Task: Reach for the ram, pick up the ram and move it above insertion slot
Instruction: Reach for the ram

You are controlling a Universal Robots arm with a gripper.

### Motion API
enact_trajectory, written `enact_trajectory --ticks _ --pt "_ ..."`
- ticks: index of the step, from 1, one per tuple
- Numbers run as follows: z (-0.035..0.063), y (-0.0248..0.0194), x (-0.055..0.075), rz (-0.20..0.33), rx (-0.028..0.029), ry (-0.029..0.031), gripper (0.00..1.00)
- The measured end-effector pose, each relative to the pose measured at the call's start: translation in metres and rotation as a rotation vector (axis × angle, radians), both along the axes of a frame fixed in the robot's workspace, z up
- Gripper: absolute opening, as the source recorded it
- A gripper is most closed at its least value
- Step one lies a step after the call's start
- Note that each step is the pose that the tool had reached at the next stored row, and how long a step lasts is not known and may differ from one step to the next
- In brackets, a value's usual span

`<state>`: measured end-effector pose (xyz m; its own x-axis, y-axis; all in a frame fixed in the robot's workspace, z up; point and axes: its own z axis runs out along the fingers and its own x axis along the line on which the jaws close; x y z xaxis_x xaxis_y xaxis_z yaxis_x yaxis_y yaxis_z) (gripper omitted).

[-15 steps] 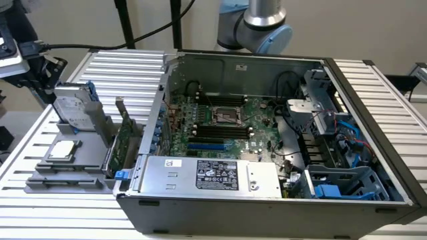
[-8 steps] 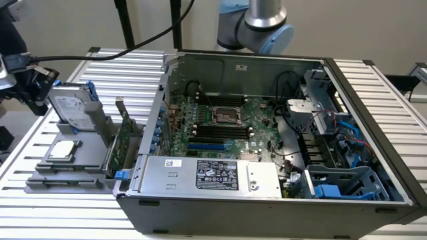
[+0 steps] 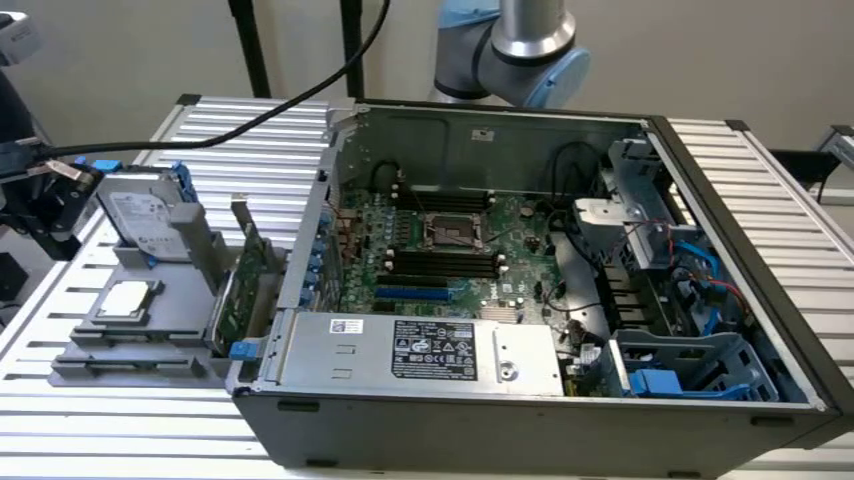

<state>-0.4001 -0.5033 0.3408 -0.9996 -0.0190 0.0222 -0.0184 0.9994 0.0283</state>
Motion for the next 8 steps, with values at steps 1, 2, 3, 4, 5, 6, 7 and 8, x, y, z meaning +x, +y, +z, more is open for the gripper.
enact_trajectory --ticks 1,2,3,4,5,6,7,8 --pt "-0.0002 -0.0022 0.003 0.0 -0.0007 0.0018 0.11" --pt "-0.0005 -0.0035 0.006 0.0 -0.0013 0.0035 0.11" --pt "-0.0009 -0.0048 0.009 0.0 -0.0016 0.0047 0.11" --pt "-0.0012 -0.0062 0.012 0.0 -0.002 0.006 0.11" --pt "-0.0017 -0.0072 0.013 0.0 -0.0021 0.0064 0.11" --pt "-0.0018 -0.0074 0.014 0.0 -0.0027 0.0069 0.11" --pt "-0.0018 -0.0073 0.014 0.0 -0.0029 0.0069 0.11" --pt "-0.0018 -0.0074 0.014 0.0 -0.003 0.0069 0.11"
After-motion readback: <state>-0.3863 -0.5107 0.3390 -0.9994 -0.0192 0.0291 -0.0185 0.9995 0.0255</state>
